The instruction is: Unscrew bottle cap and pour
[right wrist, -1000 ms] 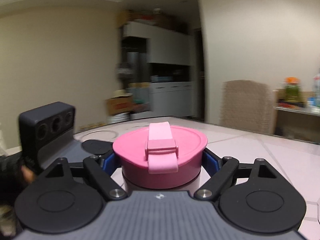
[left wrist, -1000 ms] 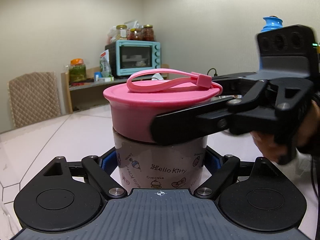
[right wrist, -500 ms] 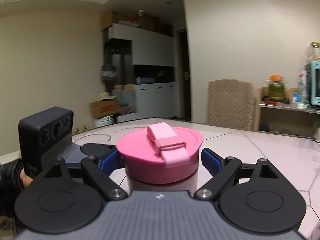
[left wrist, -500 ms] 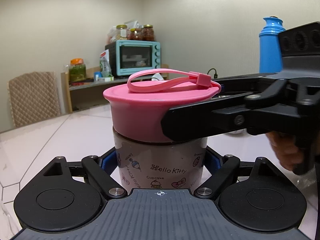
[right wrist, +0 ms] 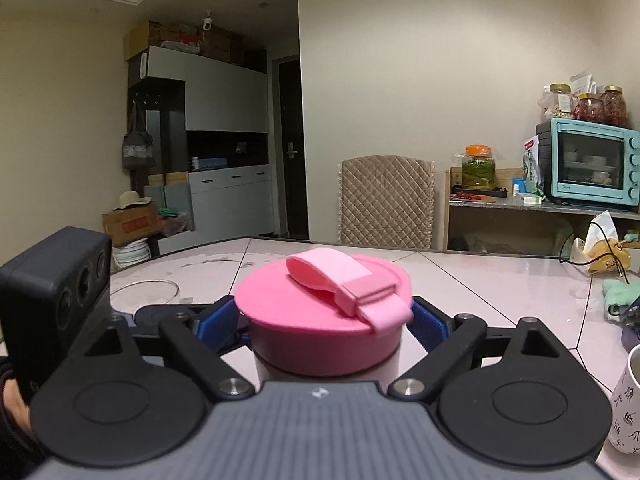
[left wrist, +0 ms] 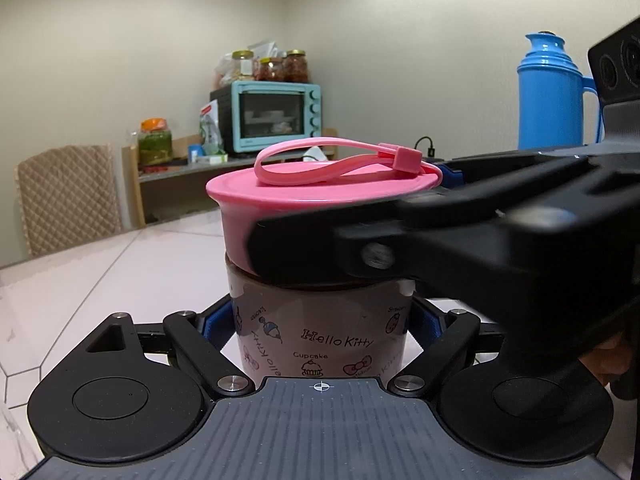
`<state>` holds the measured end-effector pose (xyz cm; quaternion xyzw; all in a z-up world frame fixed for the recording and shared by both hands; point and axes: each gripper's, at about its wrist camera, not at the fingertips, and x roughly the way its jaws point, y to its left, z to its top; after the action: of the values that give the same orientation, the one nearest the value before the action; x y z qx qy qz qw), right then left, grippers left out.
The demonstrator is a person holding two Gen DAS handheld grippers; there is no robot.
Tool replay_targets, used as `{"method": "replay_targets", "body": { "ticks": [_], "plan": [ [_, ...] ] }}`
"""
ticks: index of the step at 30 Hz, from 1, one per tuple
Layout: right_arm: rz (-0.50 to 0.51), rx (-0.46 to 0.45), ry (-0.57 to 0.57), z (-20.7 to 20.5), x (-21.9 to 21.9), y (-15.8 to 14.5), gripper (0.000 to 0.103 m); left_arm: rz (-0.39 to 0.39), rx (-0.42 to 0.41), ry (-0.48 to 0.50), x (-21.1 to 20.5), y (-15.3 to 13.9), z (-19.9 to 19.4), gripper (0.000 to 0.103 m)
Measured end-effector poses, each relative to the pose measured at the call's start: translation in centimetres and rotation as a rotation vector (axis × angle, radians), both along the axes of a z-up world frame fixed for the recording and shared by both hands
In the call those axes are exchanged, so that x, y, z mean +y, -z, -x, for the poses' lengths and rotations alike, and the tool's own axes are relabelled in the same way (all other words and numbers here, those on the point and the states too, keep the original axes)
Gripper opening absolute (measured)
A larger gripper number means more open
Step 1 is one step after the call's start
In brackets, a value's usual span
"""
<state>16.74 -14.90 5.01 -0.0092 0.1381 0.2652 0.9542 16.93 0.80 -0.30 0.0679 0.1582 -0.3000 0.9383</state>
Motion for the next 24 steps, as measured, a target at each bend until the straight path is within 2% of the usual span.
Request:
{"method": "replay_targets", "body": {
  "ticks": [7,11,19,22,24],
  "plan": [
    [0.008,0.001,-0.015,-0.2,-0.1,0.2,0.085,0.002,0.002,0.0,0.0,0.0,-0.1,0.09],
    [0.005,-0.004,-0.11,-1.1,-1.1,0.3,0.085,0.003,0.003,0.0,0.1,0.0,-0.2,0.09],
    [-0.041,-0.034,-0.477,-5.1,-5.7,1.0,0.085,-0.007,-0.007,0.0,0.2,0.0,-0.2,0.09],
    [-0.026,-0.041,-0.501,-5.3,-5.7,0.6,0.085,-0.001,-0.003,0.001,0.3,0.1,-0.4,0.09],
    [-0.013,-0.046,-0.468,-4.7,-5.3,0.4,0.086,-0.001,-0.001,0.001,0.3,0.1,-0.5,0.09]
  ]
}}
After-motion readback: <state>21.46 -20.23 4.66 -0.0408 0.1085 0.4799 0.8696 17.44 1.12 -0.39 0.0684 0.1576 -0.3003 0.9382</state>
